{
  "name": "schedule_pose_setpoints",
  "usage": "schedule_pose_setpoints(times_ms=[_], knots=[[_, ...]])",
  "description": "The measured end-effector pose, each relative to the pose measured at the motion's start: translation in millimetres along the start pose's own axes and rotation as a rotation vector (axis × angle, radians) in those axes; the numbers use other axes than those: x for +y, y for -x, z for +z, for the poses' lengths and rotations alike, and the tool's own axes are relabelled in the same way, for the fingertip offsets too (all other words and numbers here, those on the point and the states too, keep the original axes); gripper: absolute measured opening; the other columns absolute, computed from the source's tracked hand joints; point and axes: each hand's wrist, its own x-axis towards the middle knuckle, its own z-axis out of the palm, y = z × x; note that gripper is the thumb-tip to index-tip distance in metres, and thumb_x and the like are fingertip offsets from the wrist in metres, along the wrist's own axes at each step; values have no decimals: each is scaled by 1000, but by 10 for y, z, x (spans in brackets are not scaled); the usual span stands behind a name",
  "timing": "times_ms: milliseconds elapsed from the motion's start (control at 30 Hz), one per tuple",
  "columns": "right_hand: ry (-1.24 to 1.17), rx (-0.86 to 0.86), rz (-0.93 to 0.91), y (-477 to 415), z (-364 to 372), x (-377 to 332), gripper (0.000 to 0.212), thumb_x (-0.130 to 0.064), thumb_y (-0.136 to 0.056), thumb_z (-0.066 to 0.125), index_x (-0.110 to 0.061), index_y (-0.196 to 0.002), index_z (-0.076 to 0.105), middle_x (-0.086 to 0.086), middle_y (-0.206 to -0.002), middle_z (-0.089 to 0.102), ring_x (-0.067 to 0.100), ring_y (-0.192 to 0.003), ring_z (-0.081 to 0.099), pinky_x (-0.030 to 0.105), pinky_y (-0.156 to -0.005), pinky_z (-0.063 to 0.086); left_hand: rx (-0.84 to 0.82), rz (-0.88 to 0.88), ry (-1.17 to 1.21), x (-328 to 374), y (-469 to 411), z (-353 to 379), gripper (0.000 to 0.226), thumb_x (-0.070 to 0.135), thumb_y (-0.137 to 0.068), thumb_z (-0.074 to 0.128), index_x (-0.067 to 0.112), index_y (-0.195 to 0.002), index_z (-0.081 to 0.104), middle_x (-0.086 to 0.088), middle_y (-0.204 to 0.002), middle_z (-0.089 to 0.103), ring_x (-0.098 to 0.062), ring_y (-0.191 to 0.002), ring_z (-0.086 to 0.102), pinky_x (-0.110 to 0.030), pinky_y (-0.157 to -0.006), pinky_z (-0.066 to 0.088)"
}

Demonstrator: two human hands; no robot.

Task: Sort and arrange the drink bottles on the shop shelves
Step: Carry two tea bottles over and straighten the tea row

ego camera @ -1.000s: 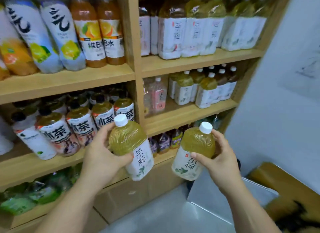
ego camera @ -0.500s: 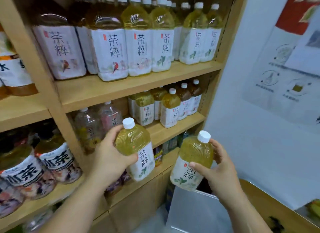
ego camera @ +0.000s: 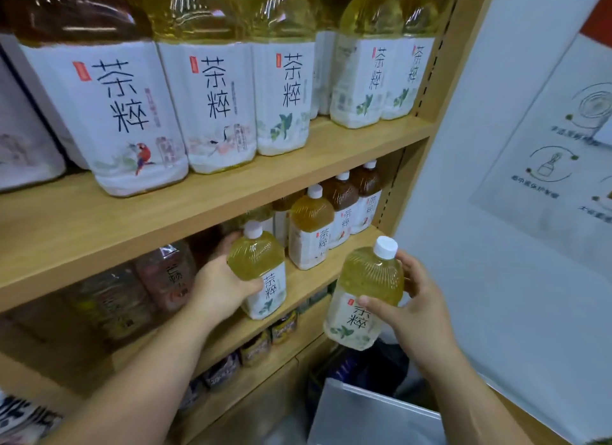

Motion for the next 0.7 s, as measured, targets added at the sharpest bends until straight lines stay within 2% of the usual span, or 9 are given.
schedule_pose_setpoints(times_ms=[67,133,200,300,400,500,600,700], knots=[[-1,-35,2,-123,2,37,81,-8,-64,94,-35,-132,57,-18,-117,68,-4,-107,63,10,-77,53,-24,7,-13,28,-149,76,88,13,-73,85,38,-146,43,8,-118,63,-16,-101,60,-29,-84,45],[-10,-75,10,-240,4,68,81,-6,-65,93,-33,-132,57,-16,-117,68,-6,-104,63,10,-75,53,-33,21,29,47,-290,149,89,5,-73,85,34,-147,45,5,-130,59,-16,-116,58,-33,-96,48],[-26,-110,6,-356,2,89,80,-1,-65,92,-30,-131,56,-15,-117,67,-10,-101,63,8,-73,52,-6,25,23,78,-395,201,88,4,-73,85,31,-148,48,6,-139,51,-14,-126,52,-33,-107,44],[-24,-168,-17,-545,-16,118,82,-2,-63,93,-29,-132,56,-15,-119,66,-11,-101,62,8,-73,52,74,47,-65,125,-467,290,87,12,-74,87,34,-148,48,8,-142,42,-12,-132,41,-28,-111,35],[-44,-242,-32,-714,-69,120,81,-1,-64,91,-33,-130,56,-15,-119,66,-12,-101,62,12,-74,56,138,46,-175,155,-498,419,90,22,-77,87,42,-151,41,-2,-156,32,-23,-147,30,-41,-121,30],[-19,-290,-62,-859,-154,118,80,-6,-64,92,-47,-122,55,-22,-116,66,-10,-106,61,24,-82,60,167,6,-222,181,-489,515,91,21,-82,83,42,-155,34,-11,-159,29,-29,-149,29,-39,-122,29],[-6,-331,-92,-990,-266,109,81,-11,-64,94,-52,-121,54,-23,-117,66,-2,-111,62,33,-89,60,237,-19,-273,271,-367,571,89,22,-85,80,39,-157,30,-13,-159,33,-29,-150,28,-33,-118,28],[-31,-356,-148,-1098,-391,3,81,-11,-65,94,-44,-128,57,-16,-121,66,-2,-110,63,33,-89,61,389,-40,-318,424,-142,625,83,28,-83,82,24,-155,40,-14,-138,56,-35,-137,44,-37,-108,42]])
